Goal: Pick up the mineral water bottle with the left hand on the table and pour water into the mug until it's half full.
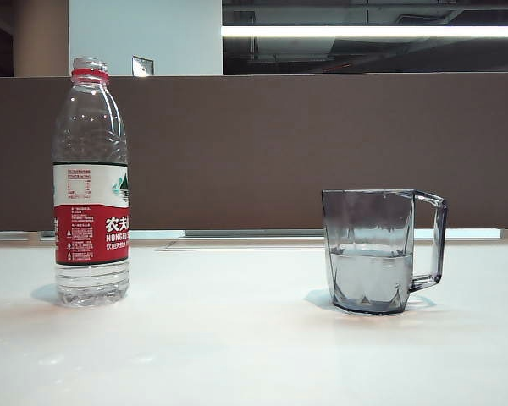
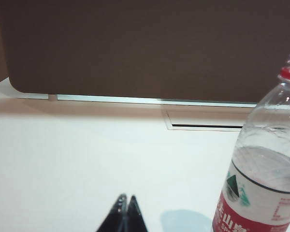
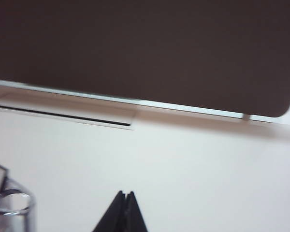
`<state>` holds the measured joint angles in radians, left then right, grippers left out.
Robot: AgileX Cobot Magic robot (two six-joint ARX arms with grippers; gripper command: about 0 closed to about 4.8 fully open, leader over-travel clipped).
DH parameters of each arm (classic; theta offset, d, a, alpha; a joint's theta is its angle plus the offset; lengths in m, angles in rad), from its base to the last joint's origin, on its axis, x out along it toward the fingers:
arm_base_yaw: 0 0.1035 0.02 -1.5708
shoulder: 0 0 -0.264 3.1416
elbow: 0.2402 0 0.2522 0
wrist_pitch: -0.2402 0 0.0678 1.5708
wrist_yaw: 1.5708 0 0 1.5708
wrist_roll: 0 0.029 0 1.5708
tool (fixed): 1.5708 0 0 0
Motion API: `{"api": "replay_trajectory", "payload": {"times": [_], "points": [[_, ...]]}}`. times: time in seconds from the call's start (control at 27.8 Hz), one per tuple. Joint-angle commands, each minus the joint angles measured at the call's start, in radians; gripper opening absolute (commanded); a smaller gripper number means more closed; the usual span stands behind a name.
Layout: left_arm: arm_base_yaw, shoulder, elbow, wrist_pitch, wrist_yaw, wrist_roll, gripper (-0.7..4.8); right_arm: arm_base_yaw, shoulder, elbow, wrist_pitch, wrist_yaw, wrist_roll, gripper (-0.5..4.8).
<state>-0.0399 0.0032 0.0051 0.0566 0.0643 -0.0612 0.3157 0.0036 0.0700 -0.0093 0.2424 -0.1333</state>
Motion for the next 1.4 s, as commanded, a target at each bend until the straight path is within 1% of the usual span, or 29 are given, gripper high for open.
{"api": "replay_trajectory", "payload": {"times": [0.04, 0.11, 0.29, 0.4, 0.54, 0.72, 0.9, 1.01, 1.4], "points": [[0.001, 0.001, 0.005, 0.009, 0.003, 0.001, -0.05, -0.064, 0.0, -0.047, 0.144, -0.095, -0.005, -0.01], [0.001, 0.001, 0.005, 0.009, 0.003, 0.001, -0.05, -0.091, -0.001, -0.056, 0.144, -0.132, -0.005, -0.01], [0.001, 0.001, 0.005, 0.009, 0.003, 0.001, -0.05, -0.17, -0.002, -0.07, 0.113, -0.175, -0.004, -0.01], [0.001, 0.001, 0.005, 0.009, 0.003, 0.001, -0.05, -0.222, -0.002, -0.07, 0.093, -0.178, 0.007, -0.01], [0.001, 0.001, 0.005, 0.009, 0.003, 0.001, -0.05, -0.258, -0.002, -0.07, 0.081, -0.171, 0.014, -0.01], [0.001, 0.001, 0.005, 0.009, 0.003, 0.001, -0.05, -0.261, -0.002, -0.07, 0.01, -0.167, 0.089, -0.01], [0.001, 0.001, 0.005, 0.009, 0.003, 0.001, -0.05, -0.261, -0.003, -0.07, 0.016, -0.166, 0.089, -0.01], [0.001, 0.001, 0.005, 0.009, 0.003, 0.001, -0.05, -0.261, -0.003, -0.07, 0.041, -0.127, 0.089, -0.01], [0.001, 0.001, 0.005, 0.009, 0.003, 0.001, -0.05, -0.261, -0.003, -0.07, 0.043, -0.132, 0.089, -0.01]]}}
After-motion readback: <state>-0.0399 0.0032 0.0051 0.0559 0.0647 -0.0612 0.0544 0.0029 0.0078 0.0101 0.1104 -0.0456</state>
